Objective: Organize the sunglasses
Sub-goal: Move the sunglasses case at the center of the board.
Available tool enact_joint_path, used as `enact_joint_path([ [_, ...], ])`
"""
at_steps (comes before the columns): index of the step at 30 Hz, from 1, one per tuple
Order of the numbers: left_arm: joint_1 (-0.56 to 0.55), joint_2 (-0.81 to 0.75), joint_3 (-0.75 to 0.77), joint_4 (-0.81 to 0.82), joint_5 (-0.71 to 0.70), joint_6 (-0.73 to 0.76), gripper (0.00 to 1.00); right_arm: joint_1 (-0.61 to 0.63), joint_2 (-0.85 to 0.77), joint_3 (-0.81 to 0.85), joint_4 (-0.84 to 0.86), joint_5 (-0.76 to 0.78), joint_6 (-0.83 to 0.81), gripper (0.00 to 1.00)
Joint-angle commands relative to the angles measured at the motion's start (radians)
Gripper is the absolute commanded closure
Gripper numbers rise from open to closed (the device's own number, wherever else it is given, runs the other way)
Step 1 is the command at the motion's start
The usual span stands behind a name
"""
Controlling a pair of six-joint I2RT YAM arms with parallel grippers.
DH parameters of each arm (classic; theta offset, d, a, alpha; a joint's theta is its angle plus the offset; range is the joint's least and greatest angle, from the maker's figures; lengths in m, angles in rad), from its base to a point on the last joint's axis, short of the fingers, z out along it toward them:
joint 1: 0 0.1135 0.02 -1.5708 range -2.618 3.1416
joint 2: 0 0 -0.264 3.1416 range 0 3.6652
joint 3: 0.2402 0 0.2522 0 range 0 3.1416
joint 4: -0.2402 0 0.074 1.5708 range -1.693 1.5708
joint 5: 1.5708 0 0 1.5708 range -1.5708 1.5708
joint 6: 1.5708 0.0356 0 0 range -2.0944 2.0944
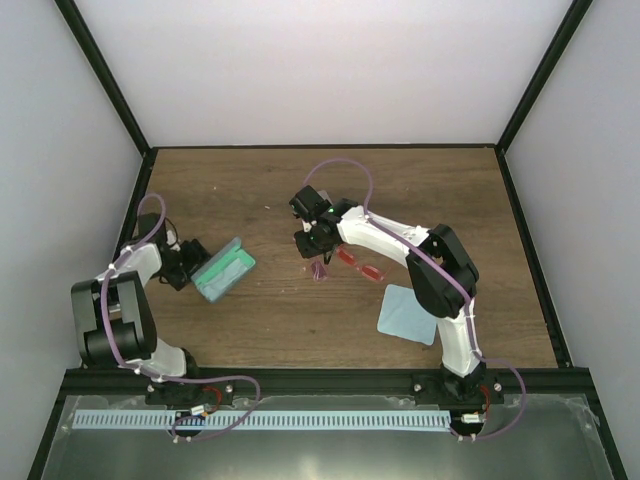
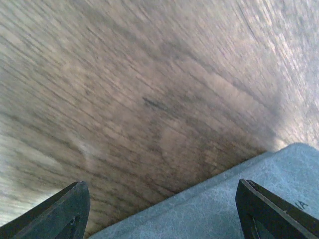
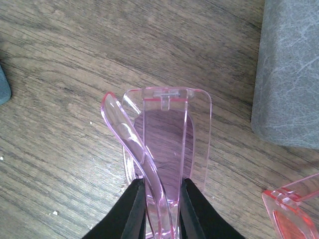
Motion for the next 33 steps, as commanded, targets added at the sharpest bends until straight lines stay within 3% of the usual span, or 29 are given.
enact_joint_path([
  [1, -0.027, -0.054, -0.063, -0.036, 0.048, 0.024, 0.19, 0.004, -0.029, 0.037, -0.007, 0.005, 0.01, 0.86],
  [16, -0.076, -0.158, -0.168, -0.048, 0.107, -0.008, 0.17, 0.006, -0.03, 0.063, -0.004, -0.053, 0.042, 0.86],
  [26, -0.198, -0.172, -0.244, 0.048, 0.138, -0.141, 0.16, 0.006, -0.005, 0.142, -0.046, -0.156, 0.12, 0.87],
  [33, -0.244, -0.207, -0.24, 0.0, 0.137, -0.139, 0.16, 0.007, 0.022, 0.162, -0.046, -0.192, 0.166, 0.86],
])
